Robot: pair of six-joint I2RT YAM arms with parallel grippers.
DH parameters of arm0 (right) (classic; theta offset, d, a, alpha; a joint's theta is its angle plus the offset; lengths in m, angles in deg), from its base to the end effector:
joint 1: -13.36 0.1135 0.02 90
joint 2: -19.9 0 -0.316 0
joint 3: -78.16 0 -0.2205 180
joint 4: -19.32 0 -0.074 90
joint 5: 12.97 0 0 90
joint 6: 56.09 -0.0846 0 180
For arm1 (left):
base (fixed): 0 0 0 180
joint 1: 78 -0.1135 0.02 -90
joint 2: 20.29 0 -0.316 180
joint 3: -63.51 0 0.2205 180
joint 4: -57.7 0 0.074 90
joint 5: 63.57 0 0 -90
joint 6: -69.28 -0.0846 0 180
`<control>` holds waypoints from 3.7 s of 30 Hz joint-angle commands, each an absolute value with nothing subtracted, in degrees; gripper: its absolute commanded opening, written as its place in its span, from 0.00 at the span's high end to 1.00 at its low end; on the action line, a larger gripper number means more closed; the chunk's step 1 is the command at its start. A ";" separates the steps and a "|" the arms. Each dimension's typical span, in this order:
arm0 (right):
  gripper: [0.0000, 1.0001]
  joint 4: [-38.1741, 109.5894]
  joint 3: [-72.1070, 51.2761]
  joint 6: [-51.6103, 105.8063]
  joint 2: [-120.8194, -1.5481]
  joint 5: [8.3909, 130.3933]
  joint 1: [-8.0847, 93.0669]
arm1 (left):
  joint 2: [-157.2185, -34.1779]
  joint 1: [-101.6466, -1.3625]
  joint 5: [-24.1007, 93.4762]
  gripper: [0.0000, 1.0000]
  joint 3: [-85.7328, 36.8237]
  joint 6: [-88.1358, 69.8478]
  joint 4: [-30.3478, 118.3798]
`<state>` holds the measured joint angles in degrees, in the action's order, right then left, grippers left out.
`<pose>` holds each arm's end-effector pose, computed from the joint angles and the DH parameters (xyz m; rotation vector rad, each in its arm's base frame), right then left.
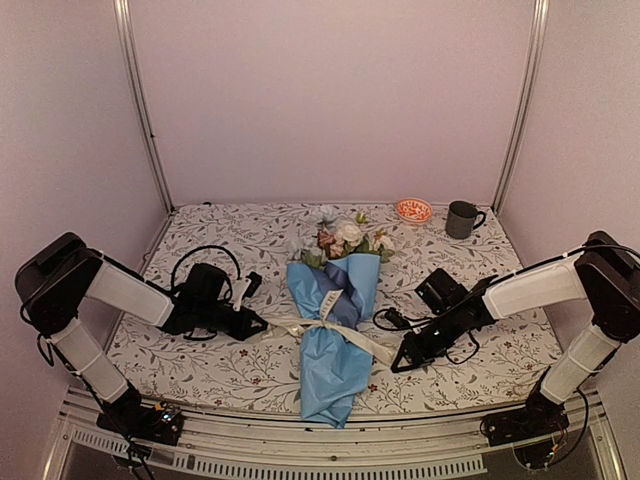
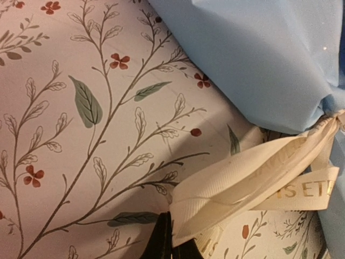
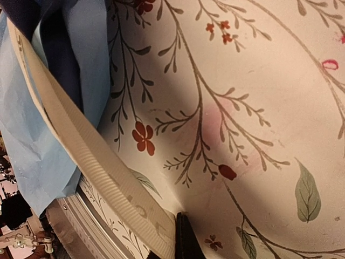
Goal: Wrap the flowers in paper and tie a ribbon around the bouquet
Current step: Tie the half-tied ribbon around the folded bouquet, then adjust the tied bouquet to the folded bouquet.
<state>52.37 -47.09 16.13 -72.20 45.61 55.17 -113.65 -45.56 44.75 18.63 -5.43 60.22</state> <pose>0.1613 0.2035 0.1578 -0.7574 2.8672 0.9772 0.2321 -0.1791 0.1529 0.5245 2.4041 -0.7639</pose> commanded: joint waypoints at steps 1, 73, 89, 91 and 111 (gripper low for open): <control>0.94 57.79 -47.29 16.12 -70.98 48.00 54.37 | -112.40 -46.84 48.51 1.00 19.83 -4.85 60.24; 0.94 58.45 -9.40 30.81 -80.05 24.66 73.91 | -114.41 -40.22 49.28 1.00 15.31 -9.23 58.08; 0.03 58.11 -24.26 21.33 -62.64 64.36 62.60 | -113.34 -40.22 49.18 1.00 15.30 -9.29 57.42; 0.27 59.63 -26.87 18.38 -64.04 67.66 58.92 | -113.13 -40.22 49.15 1.00 15.21 -9.34 57.23; 0.29 33.89 -45.30 24.67 -71.46 76.11 62.36 | -112.84 -40.23 48.98 1.00 14.37 -10.22 55.04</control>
